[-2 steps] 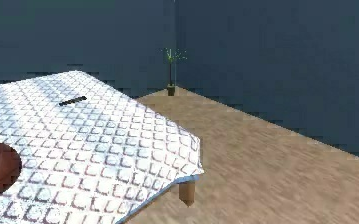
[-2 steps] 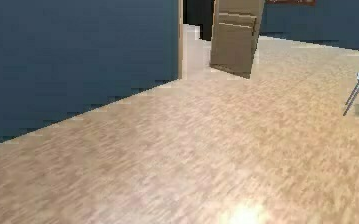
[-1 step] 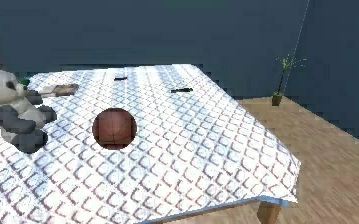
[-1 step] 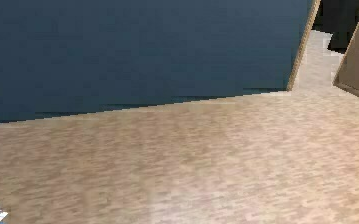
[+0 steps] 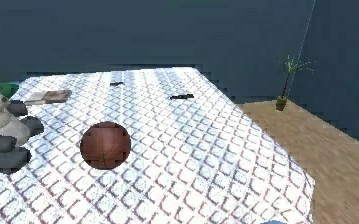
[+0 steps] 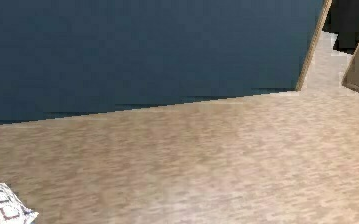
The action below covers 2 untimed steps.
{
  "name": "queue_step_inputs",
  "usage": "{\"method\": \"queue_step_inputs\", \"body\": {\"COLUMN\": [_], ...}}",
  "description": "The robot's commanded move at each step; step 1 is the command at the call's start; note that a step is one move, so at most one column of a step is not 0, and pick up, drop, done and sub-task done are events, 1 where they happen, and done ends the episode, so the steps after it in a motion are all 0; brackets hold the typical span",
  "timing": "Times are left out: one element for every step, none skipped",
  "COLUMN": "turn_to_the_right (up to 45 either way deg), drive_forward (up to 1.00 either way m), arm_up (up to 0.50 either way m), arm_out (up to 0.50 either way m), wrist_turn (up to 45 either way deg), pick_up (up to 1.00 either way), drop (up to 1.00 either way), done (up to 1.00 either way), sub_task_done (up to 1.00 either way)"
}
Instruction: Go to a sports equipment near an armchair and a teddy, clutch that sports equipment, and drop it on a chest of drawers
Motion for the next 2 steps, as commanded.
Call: {"method": "queue_step_inputs", "body": {"turn_to_the_right": [-45.0, -45.0], "drive_forward": [0.0, 0.0], "arm_up": [0.0, 0.0], "arm_out": [0.0, 0.0], "wrist_turn": [0.0, 0.0], "pick_up": [0.0, 0.0], "drop": [0.0, 0.0], "done": [0.0, 0.0], "sub_task_done": [0.0, 0.0]}}
